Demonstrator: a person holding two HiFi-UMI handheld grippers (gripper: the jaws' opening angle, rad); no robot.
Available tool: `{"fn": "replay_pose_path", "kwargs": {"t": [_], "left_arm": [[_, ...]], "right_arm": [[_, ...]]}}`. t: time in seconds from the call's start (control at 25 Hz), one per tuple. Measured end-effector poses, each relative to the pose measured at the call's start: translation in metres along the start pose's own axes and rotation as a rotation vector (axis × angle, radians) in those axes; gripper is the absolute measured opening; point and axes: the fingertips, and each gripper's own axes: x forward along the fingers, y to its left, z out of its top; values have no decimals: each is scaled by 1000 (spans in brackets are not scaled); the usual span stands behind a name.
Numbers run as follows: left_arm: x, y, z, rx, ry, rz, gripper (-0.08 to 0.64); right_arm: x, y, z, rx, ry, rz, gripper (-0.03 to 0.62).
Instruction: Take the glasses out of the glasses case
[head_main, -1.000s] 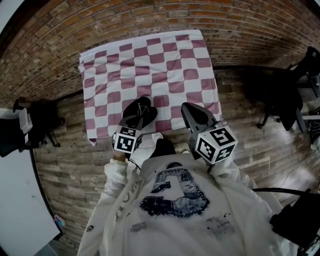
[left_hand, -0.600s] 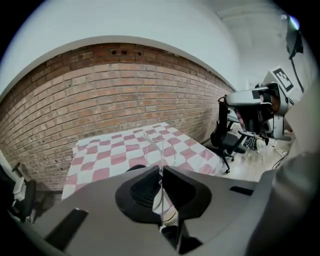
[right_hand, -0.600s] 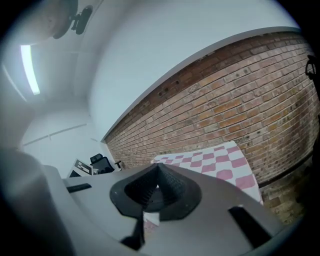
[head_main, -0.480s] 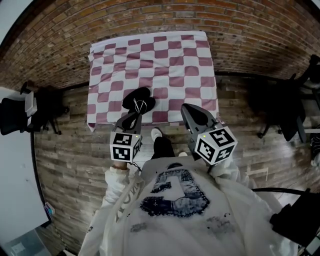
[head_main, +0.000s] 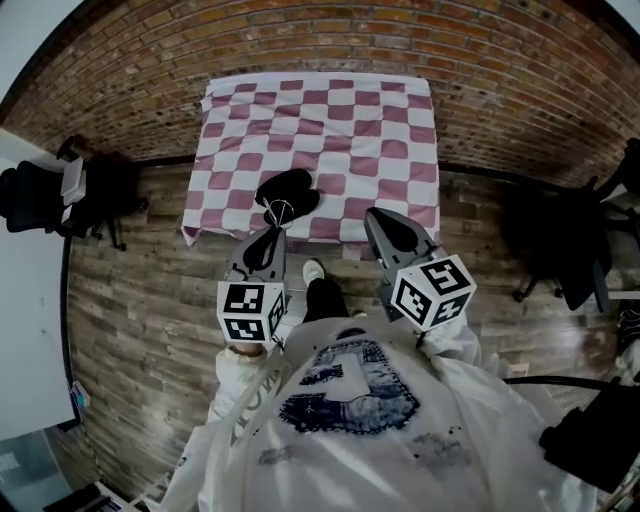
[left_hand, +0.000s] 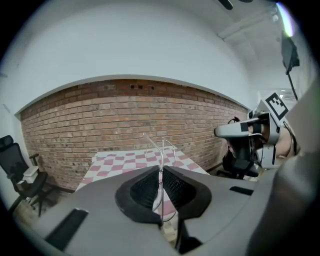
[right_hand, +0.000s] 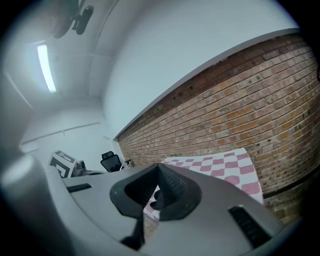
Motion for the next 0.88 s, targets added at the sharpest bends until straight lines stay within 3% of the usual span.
{"fn": "replay_pose_path", "kwargs": {"t": [0.48, 0.88], "left_arm": [[-72, -11, 31, -71, -163, 115, 35], [-92, -16, 32, -75, -188, 134, 35]], "right_arm": [[-16, 27, 9, -47, -28, 58, 12], [-27, 40, 12, -64, -42, 69, 12]]}}
